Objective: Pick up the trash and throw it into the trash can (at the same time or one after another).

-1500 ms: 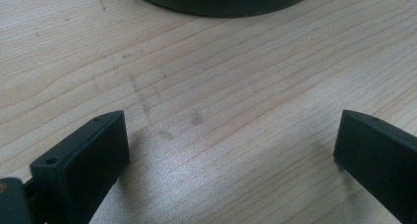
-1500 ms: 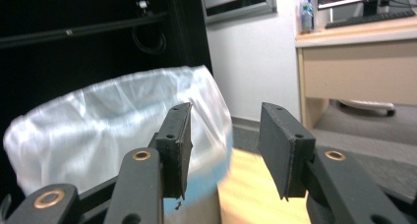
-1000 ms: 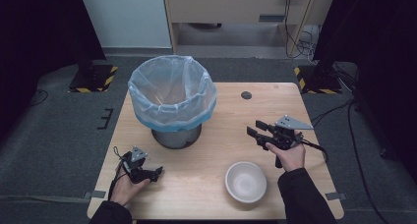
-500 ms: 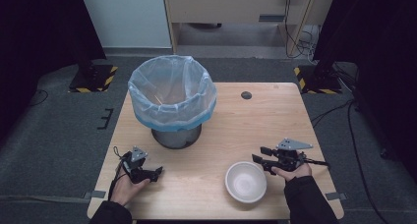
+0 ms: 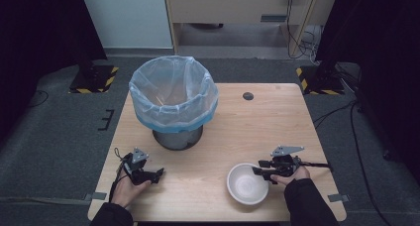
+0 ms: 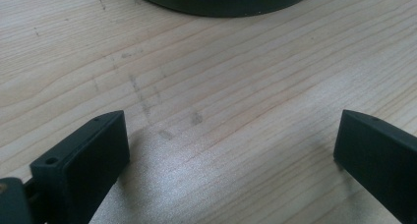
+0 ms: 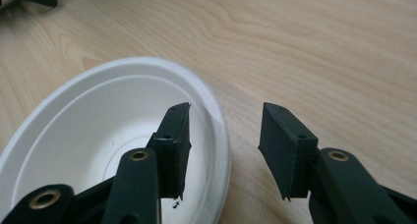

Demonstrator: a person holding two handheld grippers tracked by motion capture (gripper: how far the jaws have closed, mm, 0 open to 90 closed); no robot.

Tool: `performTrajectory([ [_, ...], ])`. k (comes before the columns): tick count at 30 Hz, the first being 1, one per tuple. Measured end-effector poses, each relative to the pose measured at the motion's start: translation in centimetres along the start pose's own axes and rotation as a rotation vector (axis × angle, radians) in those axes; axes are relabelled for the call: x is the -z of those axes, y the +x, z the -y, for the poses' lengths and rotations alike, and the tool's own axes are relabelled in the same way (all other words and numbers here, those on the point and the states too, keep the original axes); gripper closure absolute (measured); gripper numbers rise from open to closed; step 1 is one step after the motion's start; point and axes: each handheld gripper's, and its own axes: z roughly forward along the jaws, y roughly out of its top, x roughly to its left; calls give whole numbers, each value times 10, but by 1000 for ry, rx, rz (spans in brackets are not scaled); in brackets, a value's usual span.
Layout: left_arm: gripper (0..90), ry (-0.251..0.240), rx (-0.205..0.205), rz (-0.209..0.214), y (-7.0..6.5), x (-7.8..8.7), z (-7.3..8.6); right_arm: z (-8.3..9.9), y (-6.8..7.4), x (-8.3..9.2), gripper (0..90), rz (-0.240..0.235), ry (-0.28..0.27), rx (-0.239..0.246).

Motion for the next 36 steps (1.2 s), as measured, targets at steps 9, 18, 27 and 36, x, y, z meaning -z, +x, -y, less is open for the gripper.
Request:
performTrajectory([
  [9,0,0,0,0,0,0,0,1,1,-3,688,-28,52,-23],
  [18,0,0,0,0,0,0,0,-3,1,-2,803,-47,71,-48],
  [27,0,0,0,0,0,0,0,-13,2,11,833,-47,-20,-72],
  [36,0,0,0,0,0,0,0,-23,-2,31,836,1,-170,-98],
])
